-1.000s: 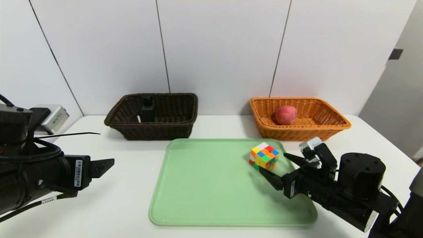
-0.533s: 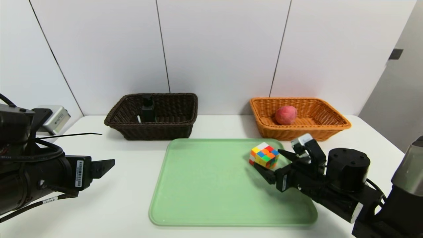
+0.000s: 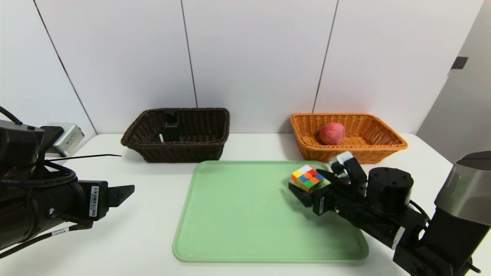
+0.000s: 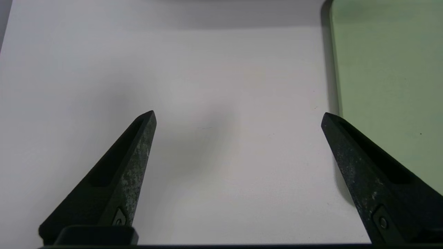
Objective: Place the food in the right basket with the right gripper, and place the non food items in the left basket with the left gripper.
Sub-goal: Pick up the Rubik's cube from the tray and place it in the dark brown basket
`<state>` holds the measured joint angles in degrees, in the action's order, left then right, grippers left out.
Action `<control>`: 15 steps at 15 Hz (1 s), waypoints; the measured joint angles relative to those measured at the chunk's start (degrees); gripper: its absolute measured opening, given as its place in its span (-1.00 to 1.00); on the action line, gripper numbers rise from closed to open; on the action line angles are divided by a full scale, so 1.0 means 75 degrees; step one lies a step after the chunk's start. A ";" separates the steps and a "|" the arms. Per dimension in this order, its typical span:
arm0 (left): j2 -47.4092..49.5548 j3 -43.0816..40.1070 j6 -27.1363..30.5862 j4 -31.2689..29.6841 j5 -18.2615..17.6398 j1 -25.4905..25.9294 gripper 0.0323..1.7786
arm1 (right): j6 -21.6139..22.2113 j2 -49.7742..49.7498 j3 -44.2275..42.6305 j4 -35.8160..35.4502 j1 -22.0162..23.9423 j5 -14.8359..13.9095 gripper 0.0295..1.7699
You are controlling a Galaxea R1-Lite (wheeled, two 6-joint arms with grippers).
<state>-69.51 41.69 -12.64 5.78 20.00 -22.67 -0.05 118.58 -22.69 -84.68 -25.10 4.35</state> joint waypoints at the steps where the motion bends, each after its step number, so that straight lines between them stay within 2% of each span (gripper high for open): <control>1: -0.0003 -0.0003 -0.0003 0.0000 0.0000 0.0000 0.90 | -0.0003 0.0050 -0.0062 0.0008 0.0000 0.0000 0.92; 9: -0.0026 0.0008 0.0000 -0.0003 -0.0003 0.0000 0.90 | 0.0016 0.0275 -0.0164 -0.0054 0.0000 -0.0008 0.91; 10: -0.0026 0.0005 0.0000 -0.0003 0.0000 0.0000 0.90 | 0.0016 0.0289 -0.0167 -0.0062 0.0003 -0.0011 0.66; 13: -0.0026 -0.0003 0.0000 0.0000 0.0000 0.0000 0.90 | 0.0021 0.0297 -0.0202 -0.0067 0.0010 -0.0015 0.15; 15: -0.0020 -0.0003 0.0000 0.0000 0.0000 0.0000 0.90 | 0.0020 0.0294 -0.0208 -0.0070 0.0010 -0.0011 0.11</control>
<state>-69.66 41.67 -12.64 5.78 20.00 -22.67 0.10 120.78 -24.25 -85.20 -25.03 4.27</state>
